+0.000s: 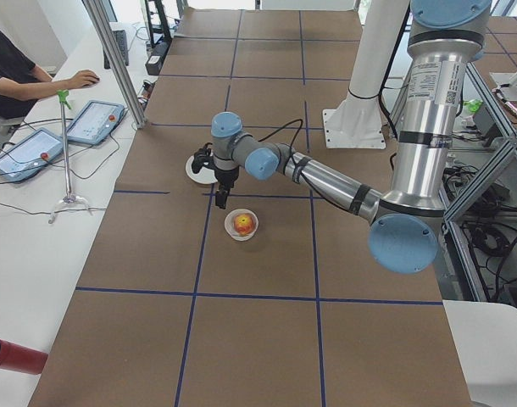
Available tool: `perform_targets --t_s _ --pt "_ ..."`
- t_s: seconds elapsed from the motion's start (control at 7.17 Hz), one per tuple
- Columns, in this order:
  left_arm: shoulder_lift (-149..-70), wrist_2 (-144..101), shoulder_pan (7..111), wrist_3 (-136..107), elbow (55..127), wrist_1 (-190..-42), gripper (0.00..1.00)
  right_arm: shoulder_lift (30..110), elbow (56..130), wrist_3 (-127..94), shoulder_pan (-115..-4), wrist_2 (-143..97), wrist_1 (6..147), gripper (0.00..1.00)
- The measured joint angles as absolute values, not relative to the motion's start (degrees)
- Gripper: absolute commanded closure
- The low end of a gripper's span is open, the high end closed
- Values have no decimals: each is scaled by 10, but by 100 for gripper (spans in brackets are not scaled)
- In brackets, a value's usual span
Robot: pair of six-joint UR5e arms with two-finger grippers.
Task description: Move apple from plate to bowl
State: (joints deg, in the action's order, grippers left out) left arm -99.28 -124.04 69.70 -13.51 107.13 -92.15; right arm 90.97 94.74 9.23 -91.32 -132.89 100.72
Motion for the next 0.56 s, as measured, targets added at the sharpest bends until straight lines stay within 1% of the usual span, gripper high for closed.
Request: perform_targets --t_s 0.28,0.56 --pt "-983 -1271 789 -26 1048 -913 0 910 947 92 -913 -1329 1007 0" --pt "-966 -1318 858 35 989 -899 0 910 947 92 -913 -1329 1007 0"
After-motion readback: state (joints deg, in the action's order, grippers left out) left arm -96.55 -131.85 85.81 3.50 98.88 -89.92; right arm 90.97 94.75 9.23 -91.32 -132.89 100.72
